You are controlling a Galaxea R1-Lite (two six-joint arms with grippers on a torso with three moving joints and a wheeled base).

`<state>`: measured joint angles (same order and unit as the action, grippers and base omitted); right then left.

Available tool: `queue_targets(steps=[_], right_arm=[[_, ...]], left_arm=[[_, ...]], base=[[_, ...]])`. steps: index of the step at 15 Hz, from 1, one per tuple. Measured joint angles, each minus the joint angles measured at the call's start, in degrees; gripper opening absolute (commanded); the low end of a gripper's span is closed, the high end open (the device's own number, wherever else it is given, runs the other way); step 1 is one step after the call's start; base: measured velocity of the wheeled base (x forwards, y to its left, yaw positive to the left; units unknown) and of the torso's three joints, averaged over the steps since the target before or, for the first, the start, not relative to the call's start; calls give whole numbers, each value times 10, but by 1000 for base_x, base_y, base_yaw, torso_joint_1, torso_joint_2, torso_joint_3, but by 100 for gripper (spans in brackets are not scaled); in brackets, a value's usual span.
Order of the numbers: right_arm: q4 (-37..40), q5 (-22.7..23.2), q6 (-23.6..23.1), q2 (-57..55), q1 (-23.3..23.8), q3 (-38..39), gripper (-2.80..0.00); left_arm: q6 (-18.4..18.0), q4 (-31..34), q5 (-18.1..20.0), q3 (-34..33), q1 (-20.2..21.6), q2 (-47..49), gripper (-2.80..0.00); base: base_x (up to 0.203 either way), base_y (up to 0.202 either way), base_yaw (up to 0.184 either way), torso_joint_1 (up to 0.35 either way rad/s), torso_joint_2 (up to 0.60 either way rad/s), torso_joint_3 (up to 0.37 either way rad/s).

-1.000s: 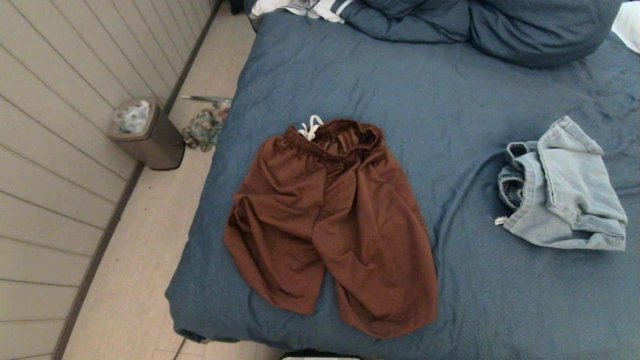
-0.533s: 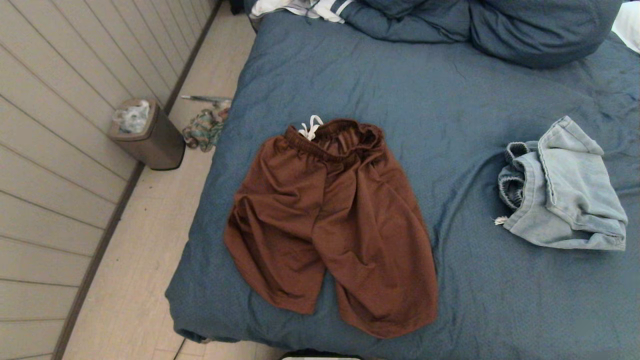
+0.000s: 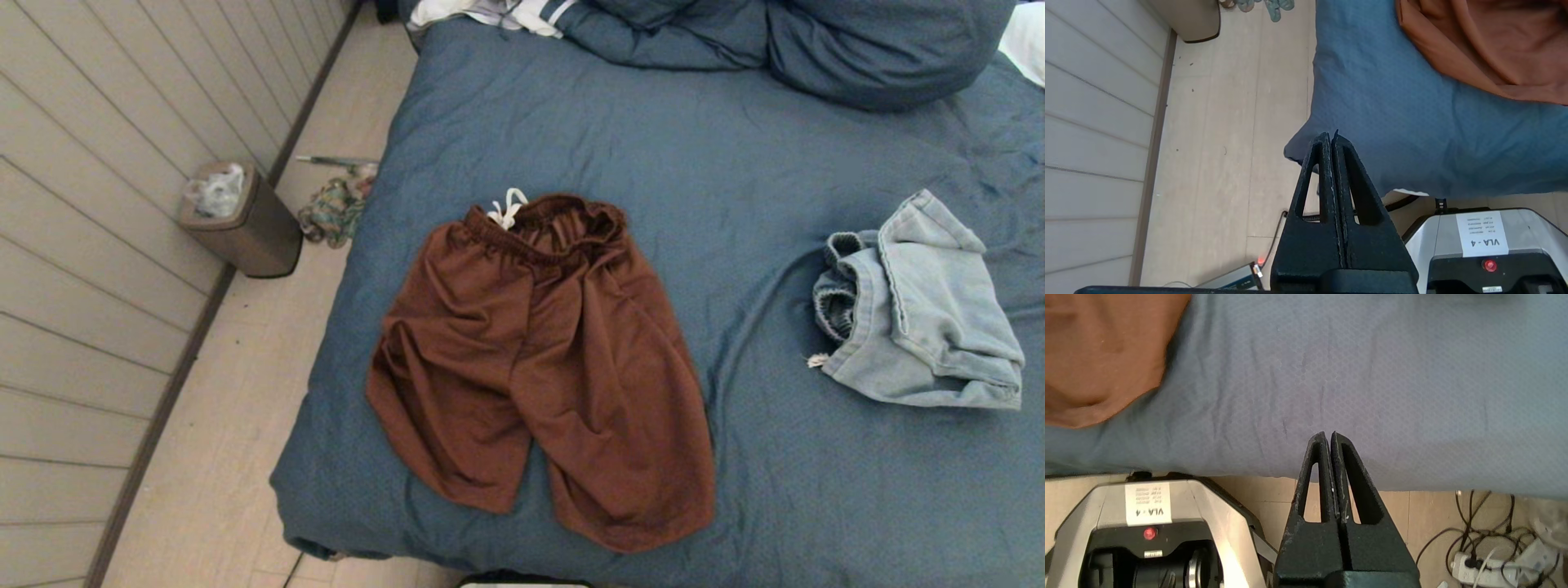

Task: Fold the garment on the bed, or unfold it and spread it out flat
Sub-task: Unford the blue shorts

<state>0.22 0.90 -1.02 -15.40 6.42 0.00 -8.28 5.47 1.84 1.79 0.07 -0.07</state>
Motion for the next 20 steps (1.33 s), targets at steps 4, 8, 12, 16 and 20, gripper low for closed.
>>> queue_targets(steps=[4,8,12,16,20], right_arm=[[1,7,-30,37,-45,0,-280],[1,7,-18,126,-63,0,-280],[68,2,-12,147,-64,-40,-280],[169,18,-3,49,-65,-185,-280],[125,21,57,-188,-56,-313,-280]], left_arm=[[11,-1,0,0,0,0,-280],[12,-1,0,0,0,0,-280],[13,-1,0,0,0,0,-280],[13,-1,0,0,0,0,-280],[14,-1,1,0,0,0,-280]], base=[[0,0,0,0,0,0],[0,0,0,0,0,0],[0,0,0,0,0,0],[0,0,0,0,0,0],[0,0,0,0,0,0]])
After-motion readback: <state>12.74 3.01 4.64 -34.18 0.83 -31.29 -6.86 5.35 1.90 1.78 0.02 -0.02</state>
